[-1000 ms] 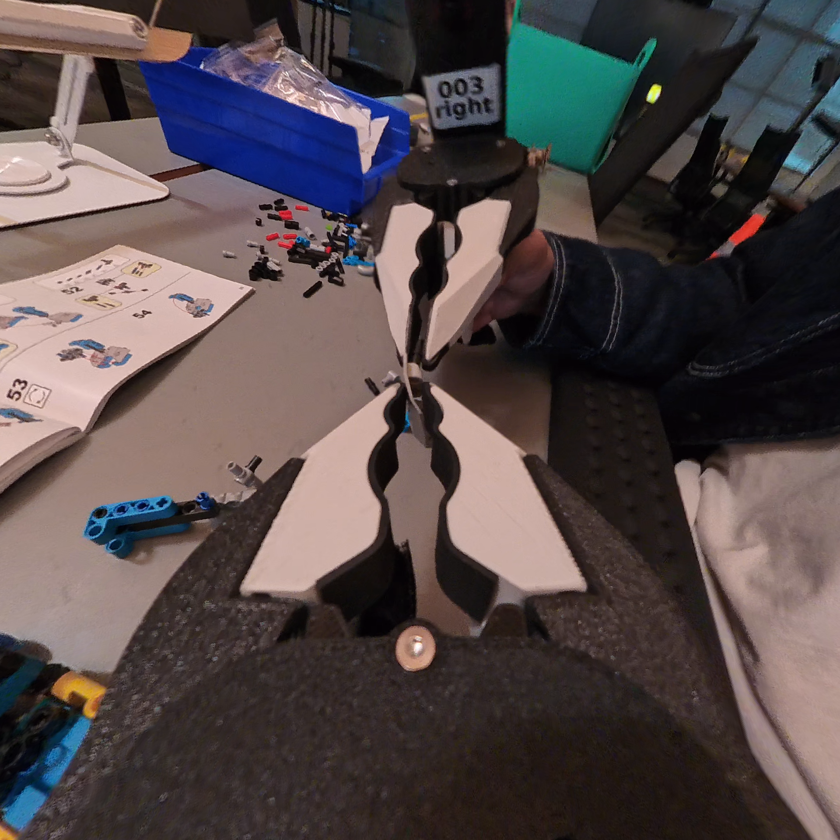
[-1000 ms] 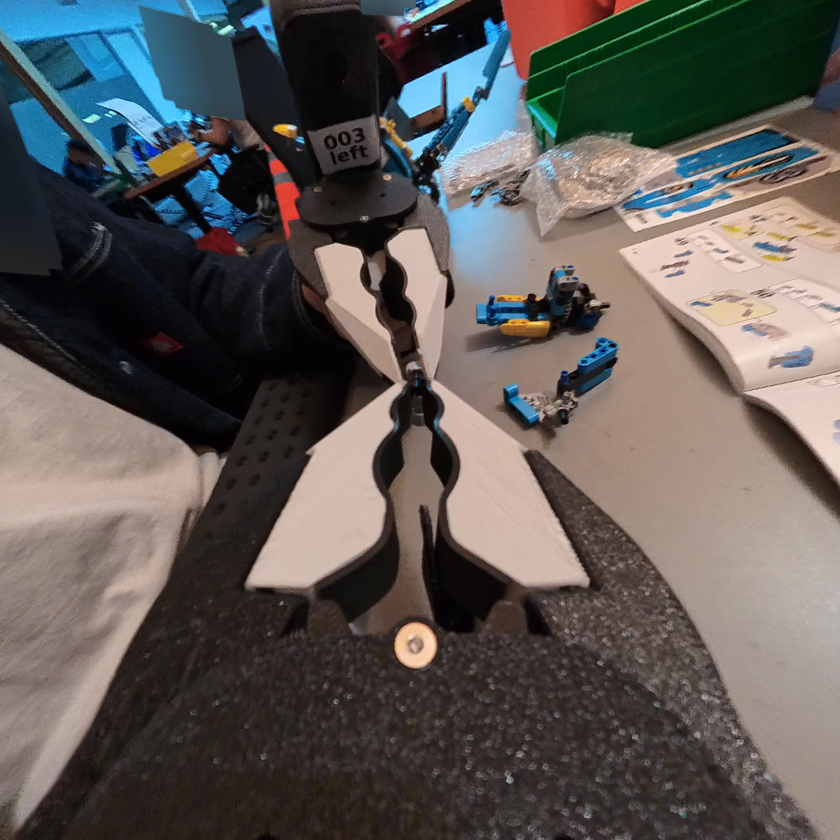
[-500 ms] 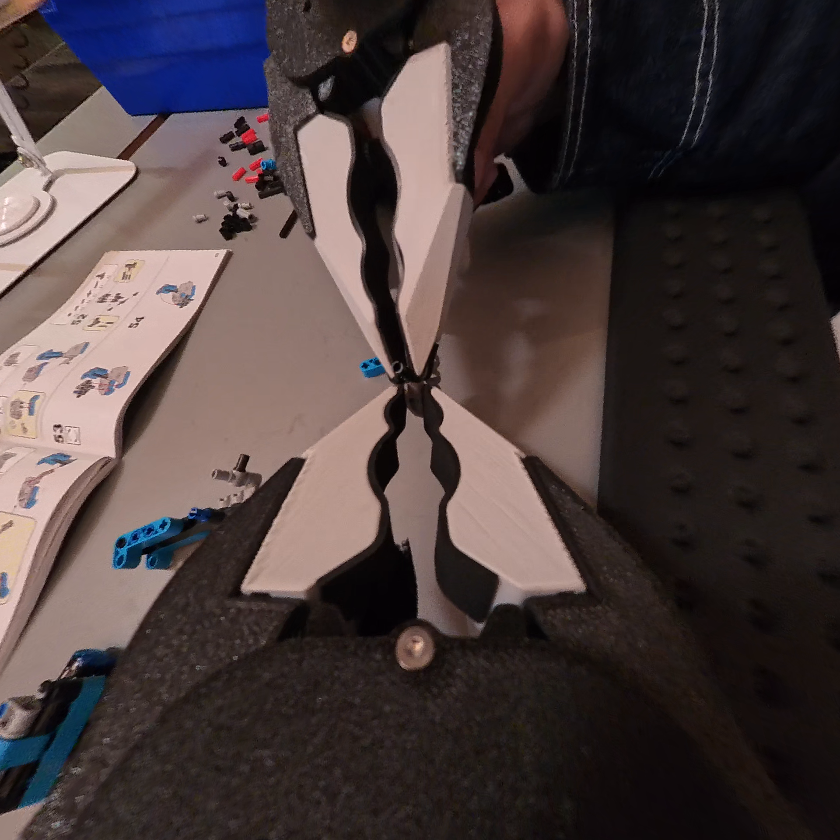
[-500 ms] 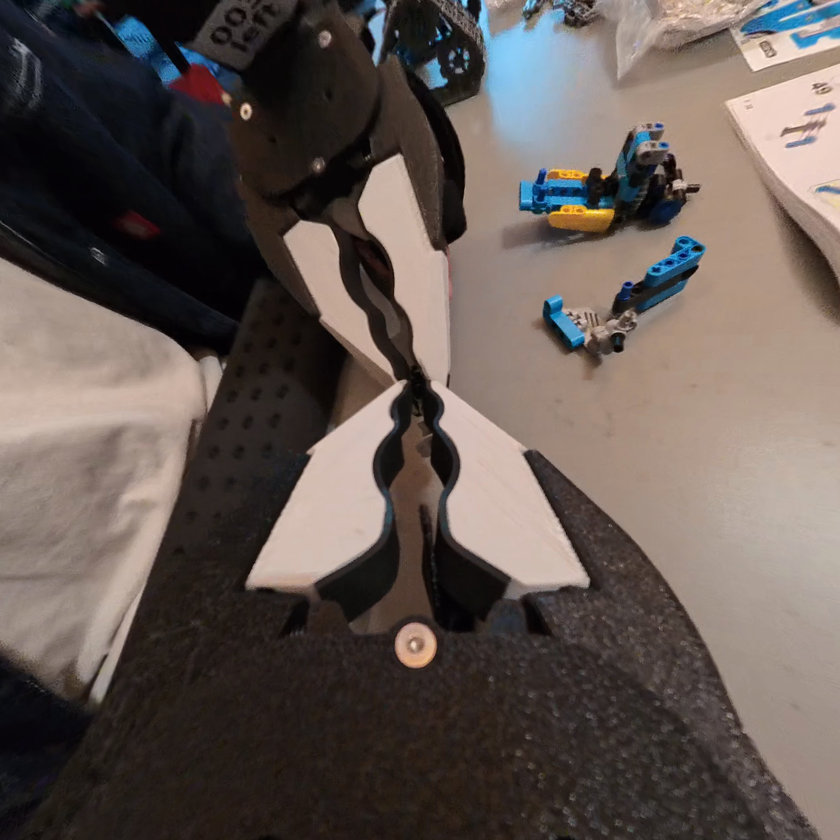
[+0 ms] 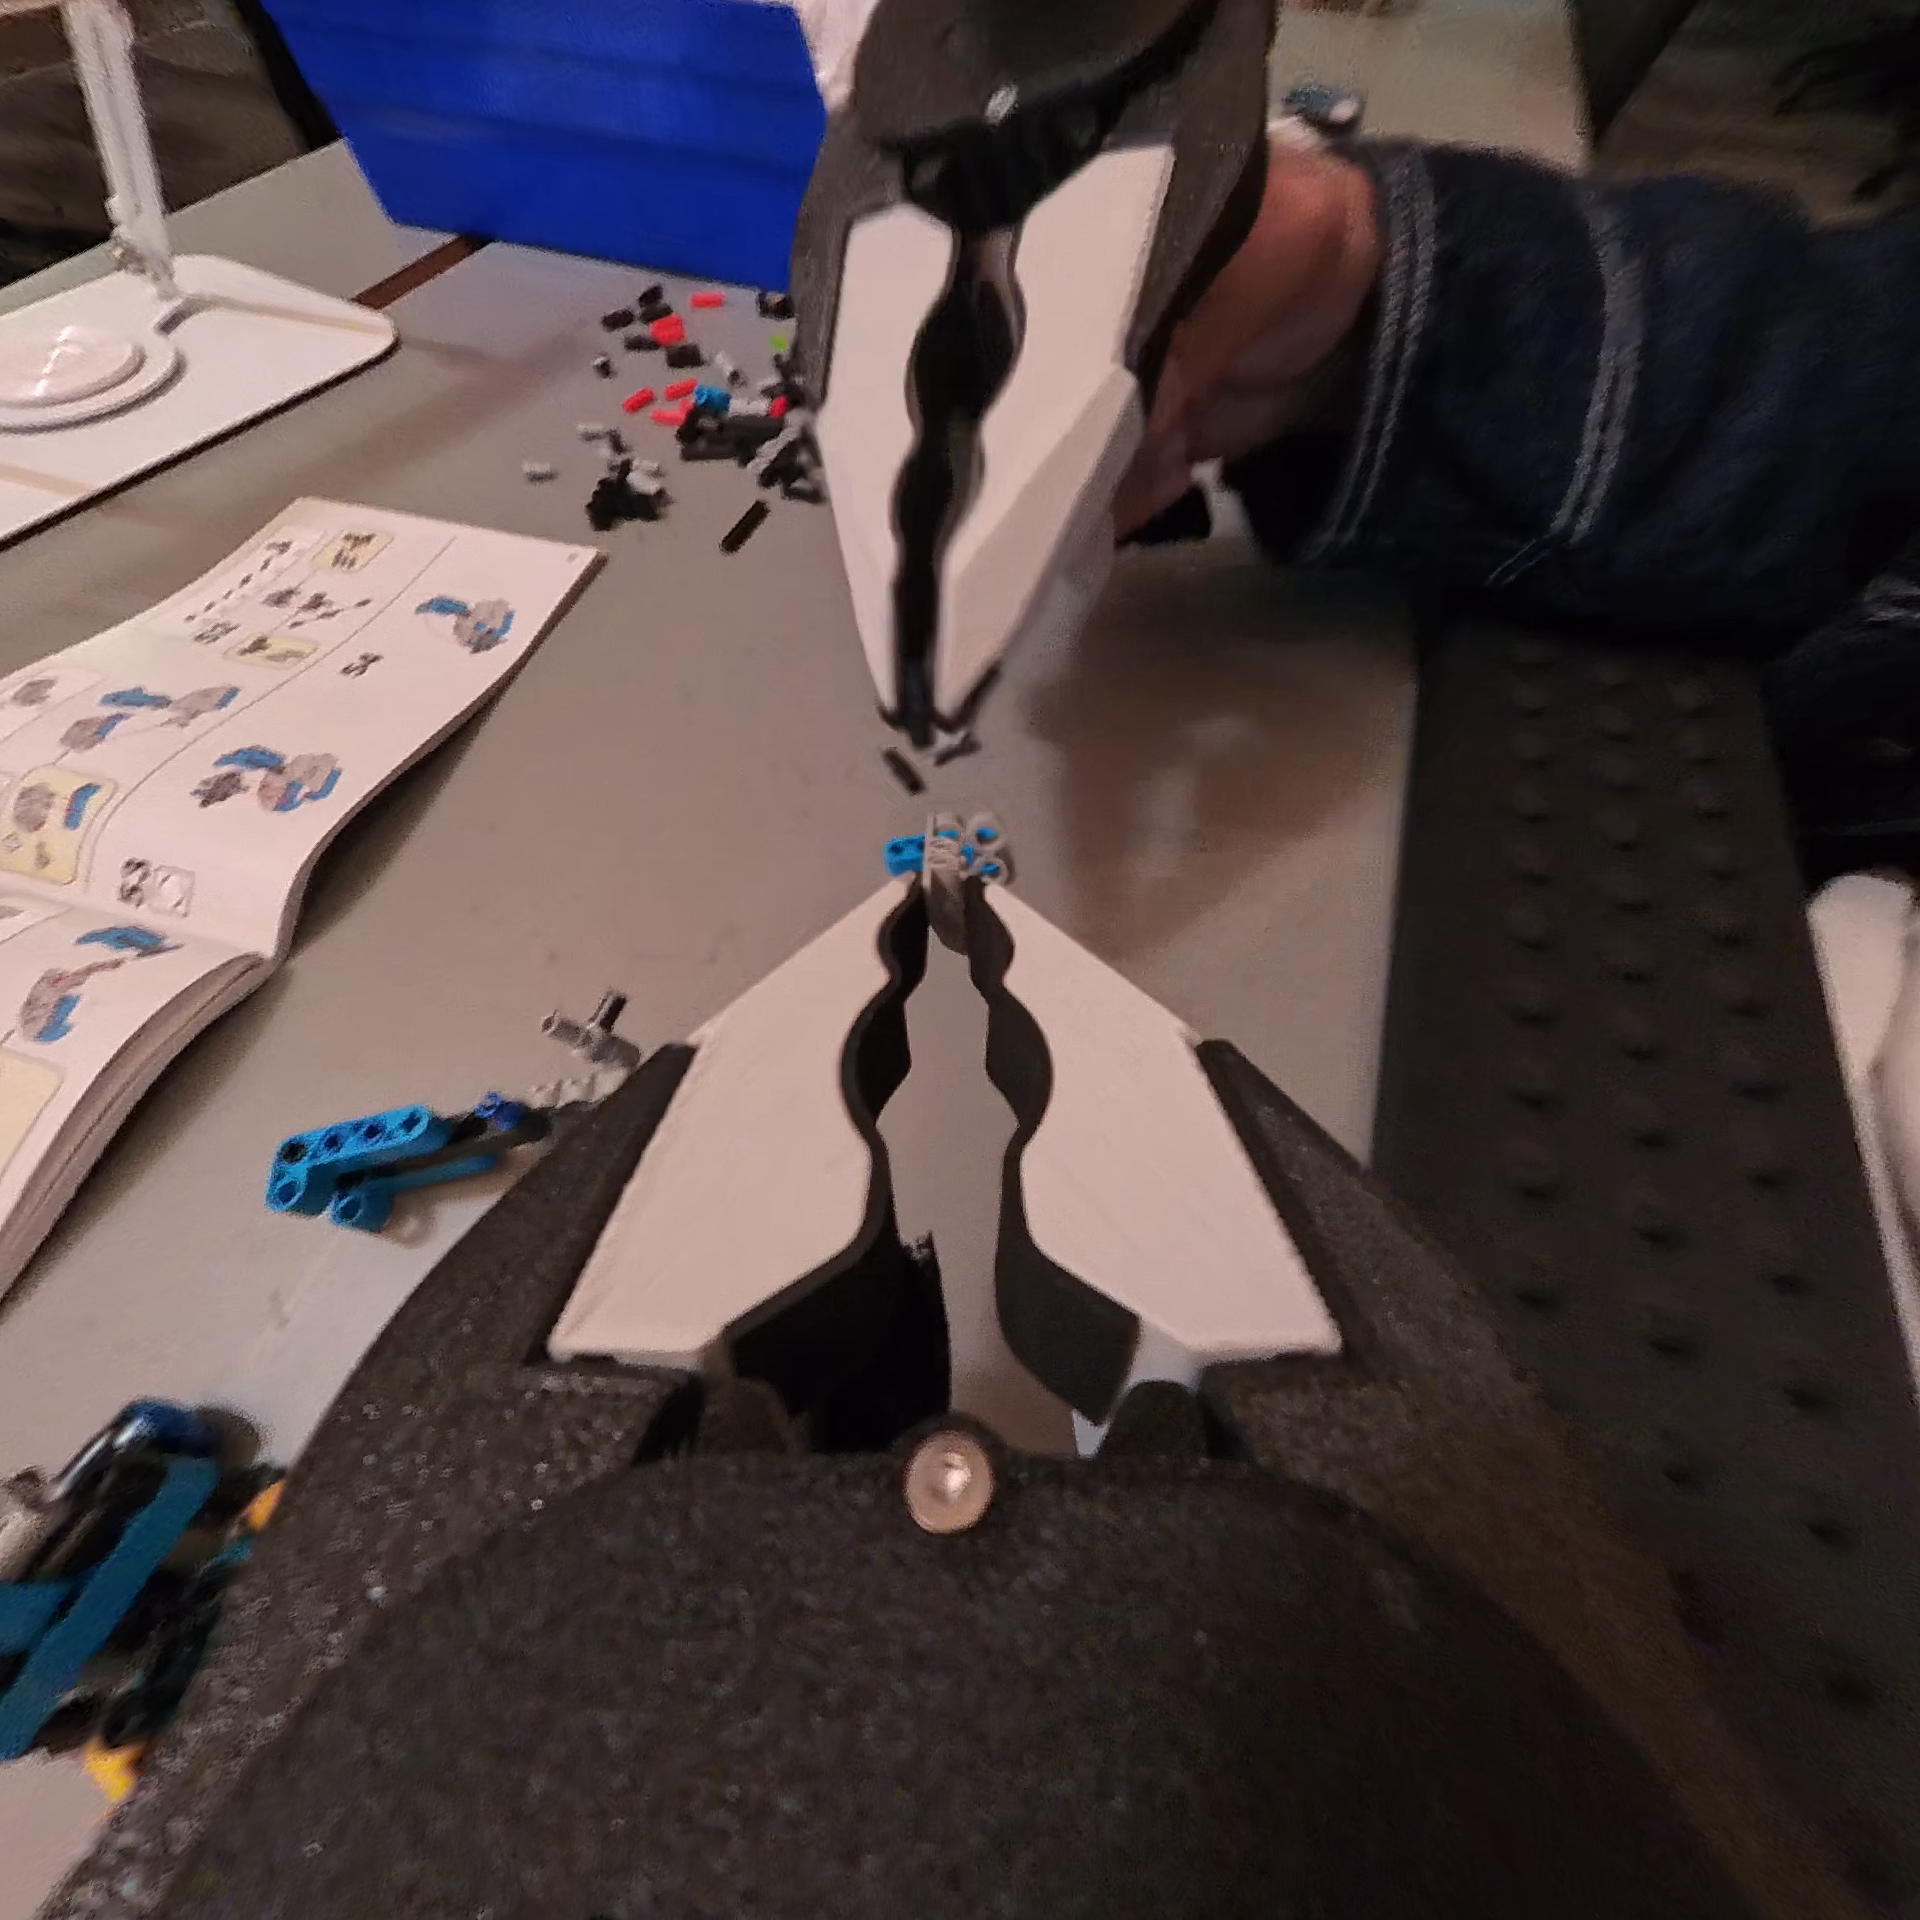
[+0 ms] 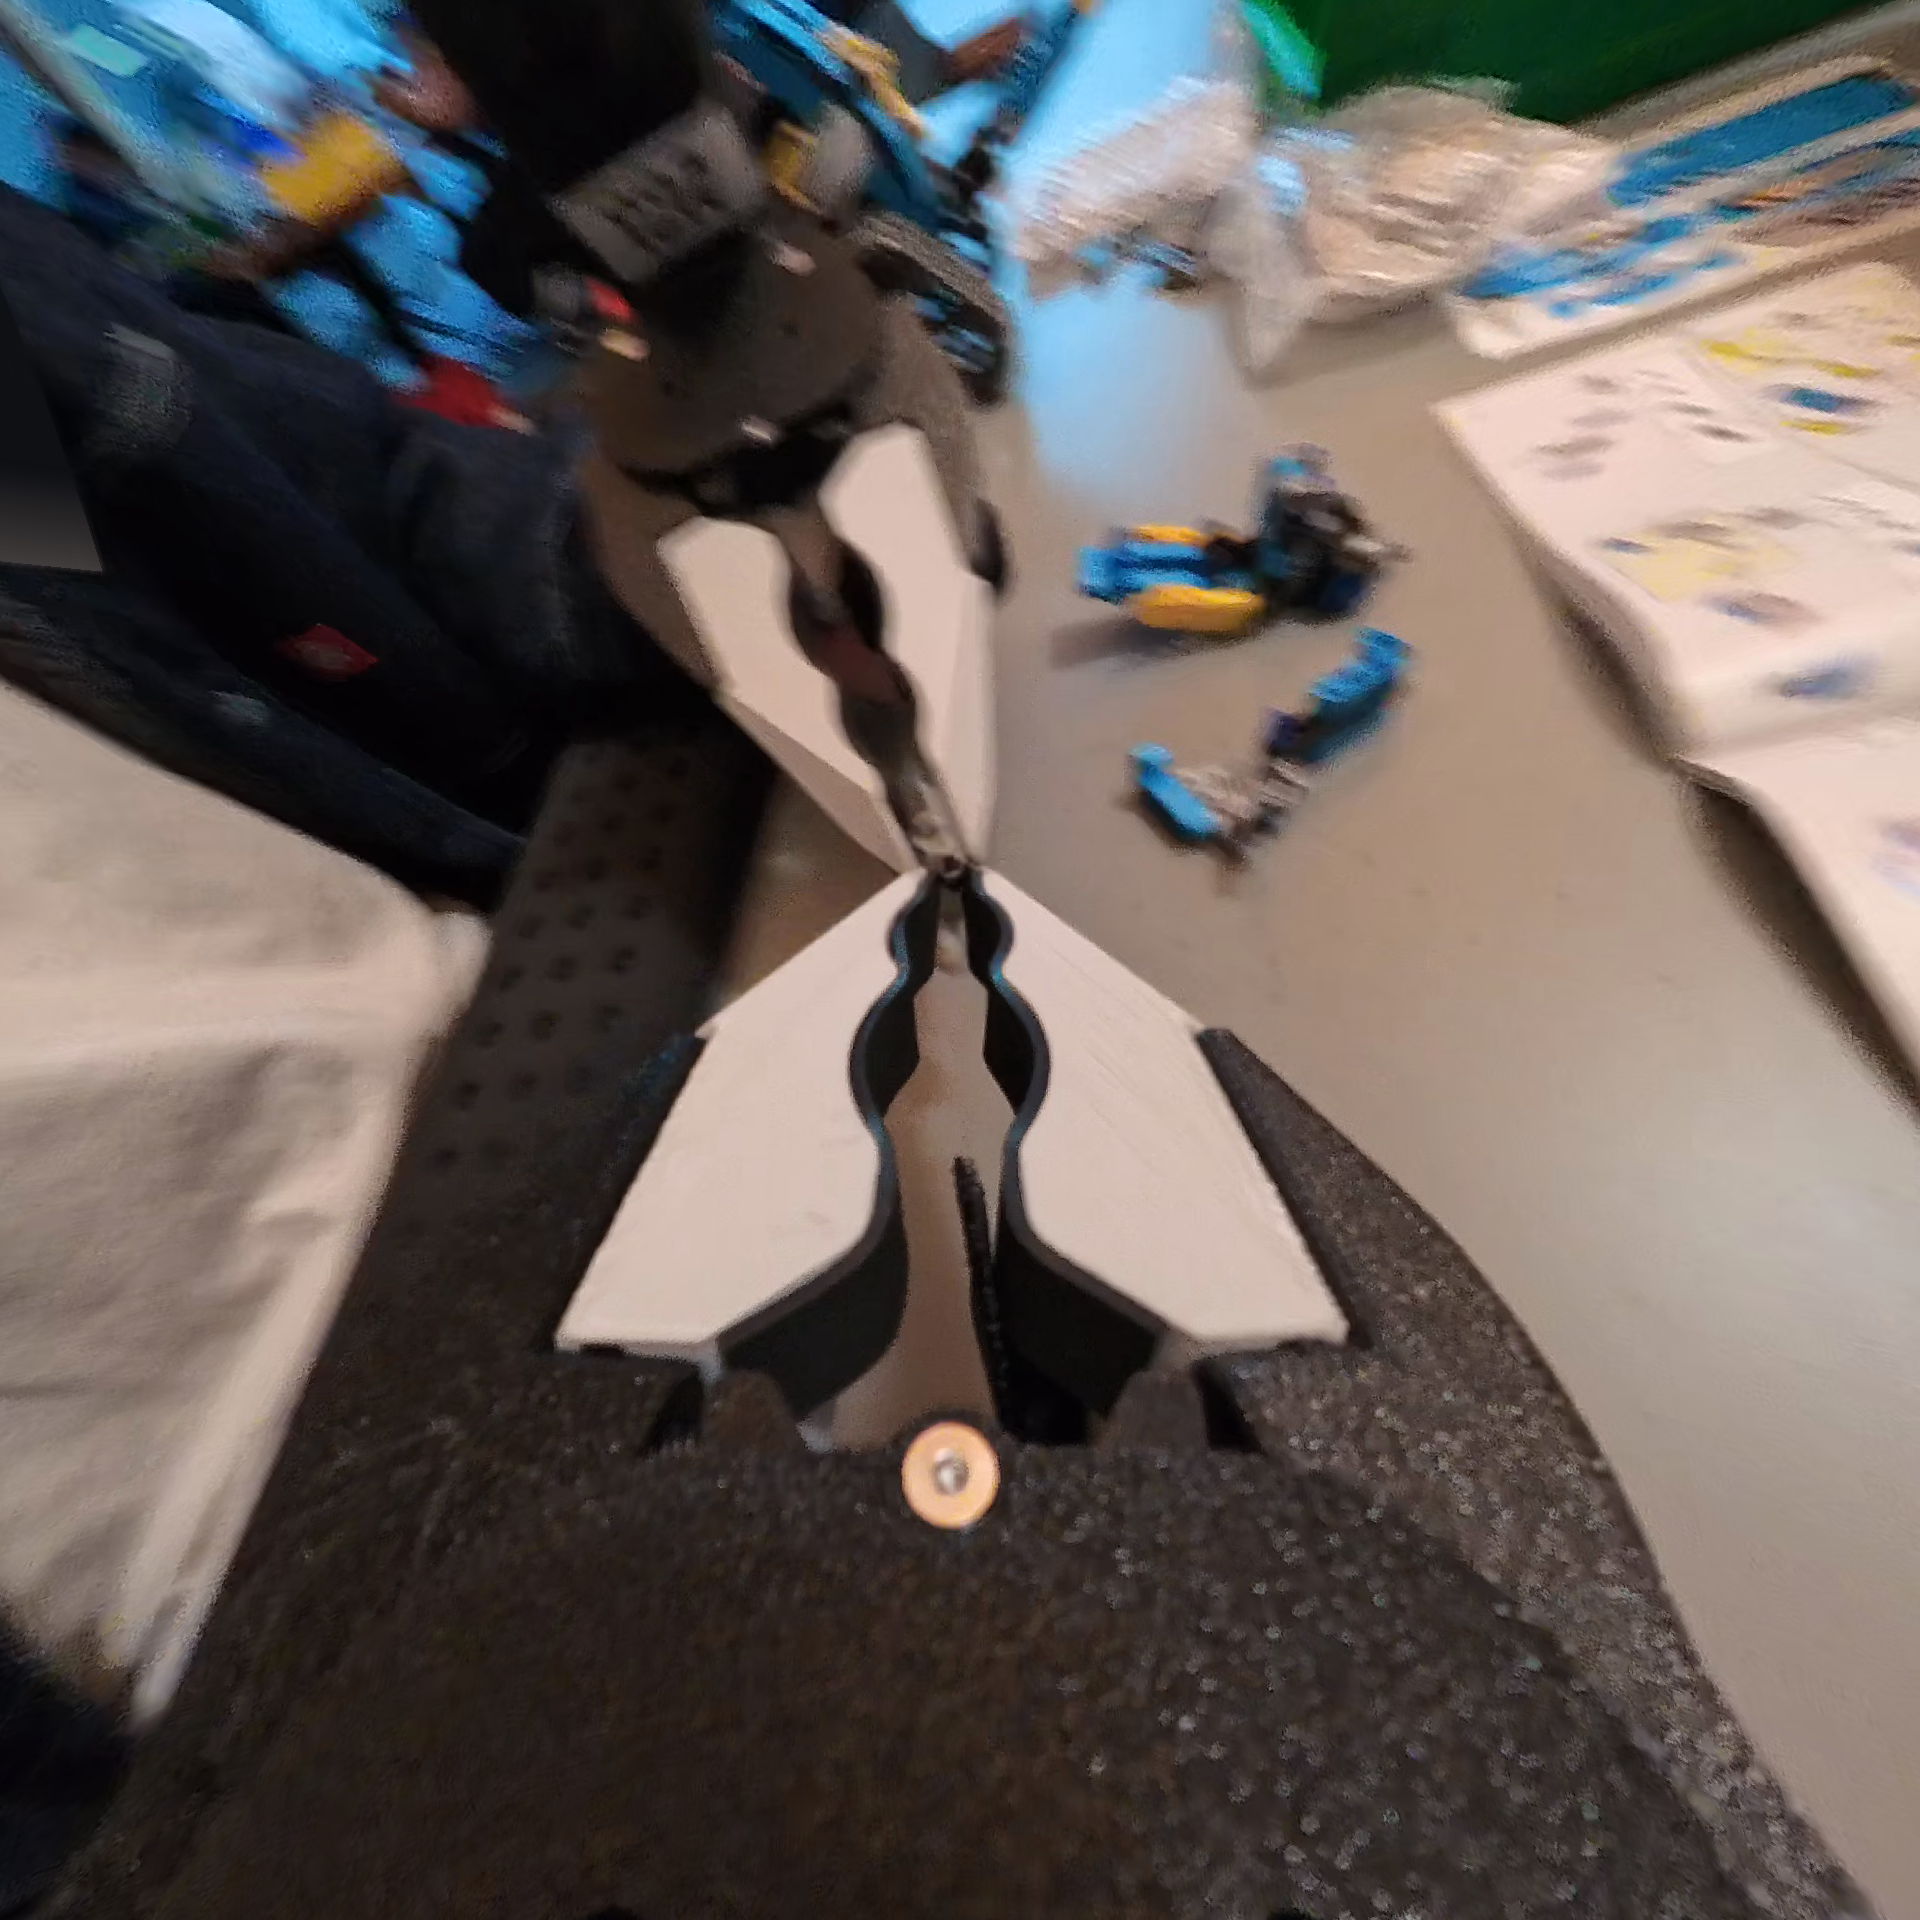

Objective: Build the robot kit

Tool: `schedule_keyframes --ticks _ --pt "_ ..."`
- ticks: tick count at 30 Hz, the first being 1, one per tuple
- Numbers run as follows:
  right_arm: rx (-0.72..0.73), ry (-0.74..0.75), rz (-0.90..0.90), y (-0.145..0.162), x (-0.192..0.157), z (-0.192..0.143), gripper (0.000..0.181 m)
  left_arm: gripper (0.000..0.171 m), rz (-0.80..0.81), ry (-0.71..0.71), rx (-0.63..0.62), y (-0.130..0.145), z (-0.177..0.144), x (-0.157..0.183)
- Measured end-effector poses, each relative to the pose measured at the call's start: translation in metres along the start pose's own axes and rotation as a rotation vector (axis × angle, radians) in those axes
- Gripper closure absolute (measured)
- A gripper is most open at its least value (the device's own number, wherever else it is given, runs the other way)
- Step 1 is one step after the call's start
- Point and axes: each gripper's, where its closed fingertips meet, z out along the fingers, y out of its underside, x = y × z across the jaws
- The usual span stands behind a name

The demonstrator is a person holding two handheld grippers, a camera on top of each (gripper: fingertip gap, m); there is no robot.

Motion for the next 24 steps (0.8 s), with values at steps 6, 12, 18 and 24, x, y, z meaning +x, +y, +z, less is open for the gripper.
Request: schedule_keyframes --ticks 6,12,18,24 --pt "-0.283 0.449 -0.032 0.062 0.079 -0.041 0.177 0.165 -0.037 -0.092 -0.037 0.008 0.000 -0.018" --pt "-0.345 0.498 0.001 0.072 0.086 -0.048 0.176 0.165 -0.040 -0.100 -0.033 0.007 -0.001 -0.020" --pt "-0.375 0.498 0.007 0.077 0.086 -0.049 0.176 0.165 -0.042 -0.094 -0.045 0.009 0.001 -0.019" --pt "-0.392 0.490 0.012 0.080 0.085 -0.047 0.176 0.165 -0.042 -0.094 -0.045 0.009 0.001 -0.019"
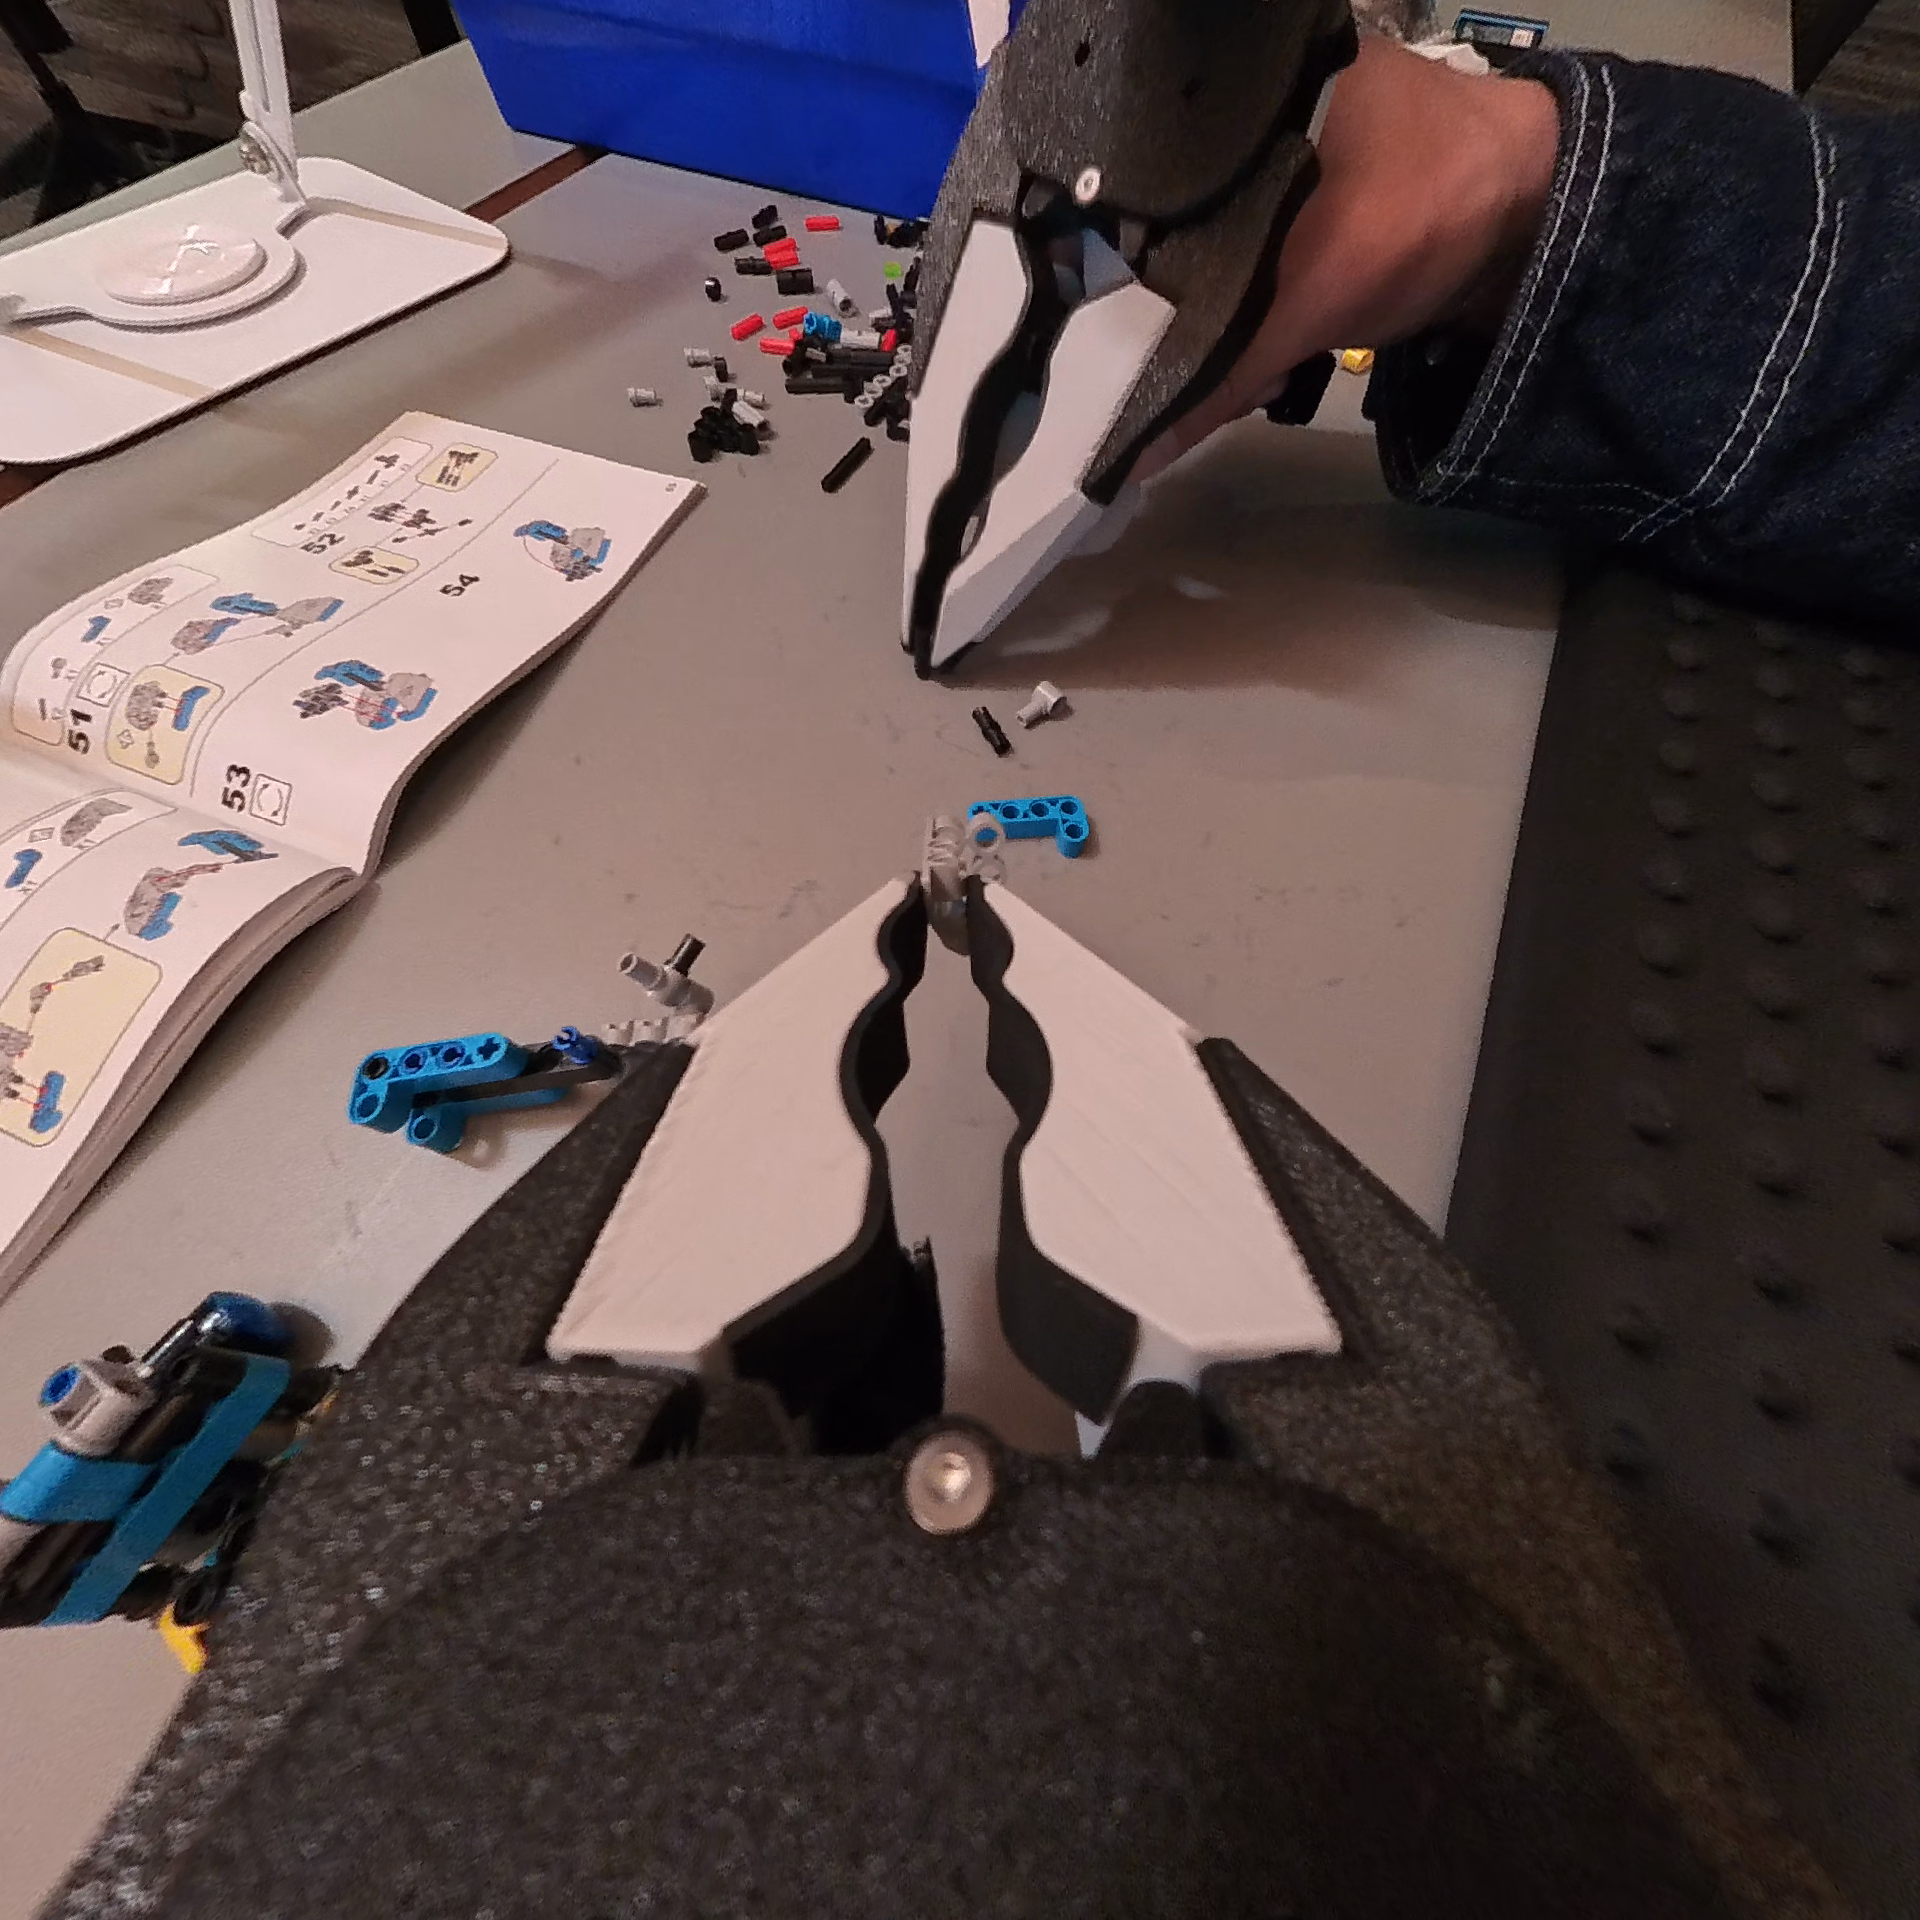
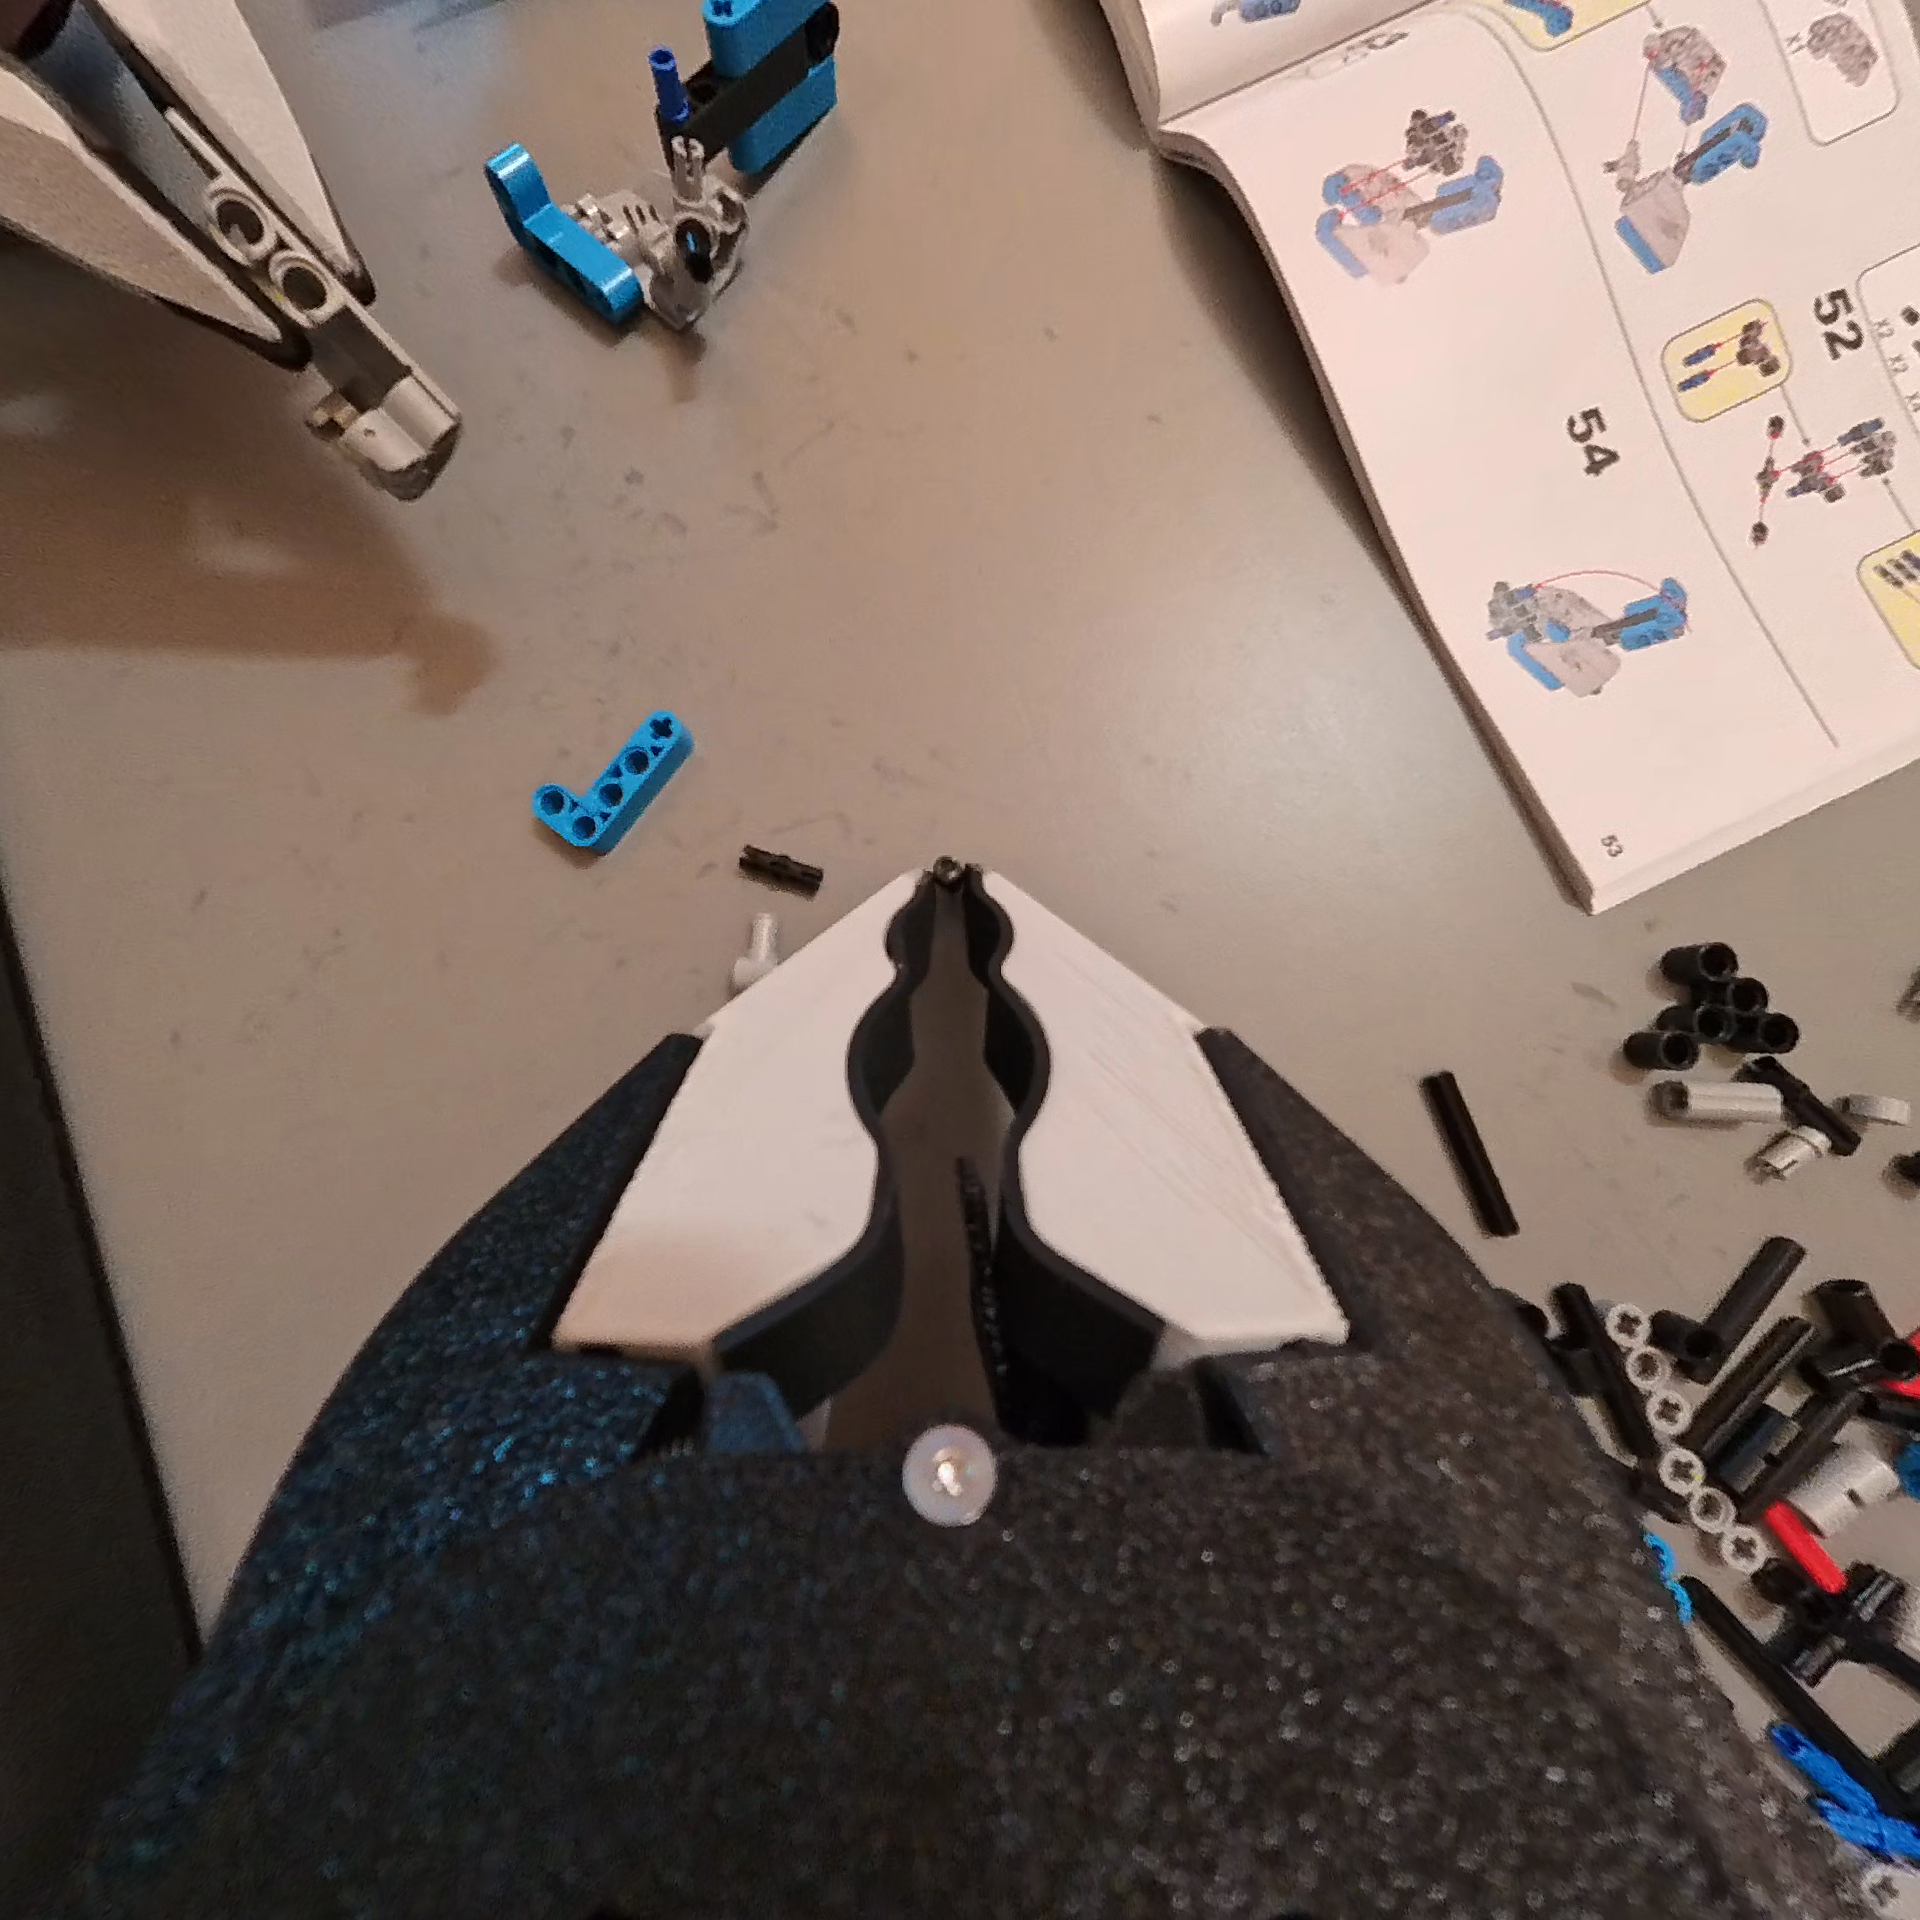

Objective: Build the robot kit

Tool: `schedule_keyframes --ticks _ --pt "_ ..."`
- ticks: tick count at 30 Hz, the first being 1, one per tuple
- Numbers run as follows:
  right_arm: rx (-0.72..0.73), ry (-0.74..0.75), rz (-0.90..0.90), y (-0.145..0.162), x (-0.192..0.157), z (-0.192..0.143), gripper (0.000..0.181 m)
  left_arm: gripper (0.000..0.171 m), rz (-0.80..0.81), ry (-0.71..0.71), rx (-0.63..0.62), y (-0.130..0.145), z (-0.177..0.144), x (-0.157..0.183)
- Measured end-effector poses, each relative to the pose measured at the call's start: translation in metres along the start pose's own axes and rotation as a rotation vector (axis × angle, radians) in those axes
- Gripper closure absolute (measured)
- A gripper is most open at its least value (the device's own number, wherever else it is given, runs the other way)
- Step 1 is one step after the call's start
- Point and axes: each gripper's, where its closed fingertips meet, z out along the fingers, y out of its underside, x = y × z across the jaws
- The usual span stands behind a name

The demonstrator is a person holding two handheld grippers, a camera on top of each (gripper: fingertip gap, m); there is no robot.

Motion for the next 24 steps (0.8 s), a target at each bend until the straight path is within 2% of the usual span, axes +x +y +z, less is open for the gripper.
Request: schedule_keyframes --ticks 24 --pt "-0.011 0.007 0.004 0.0017 0.0017 -0.0001 0.173 0.164 0.007 0.002 -0.002 0.0004 0.0005 0.0007"
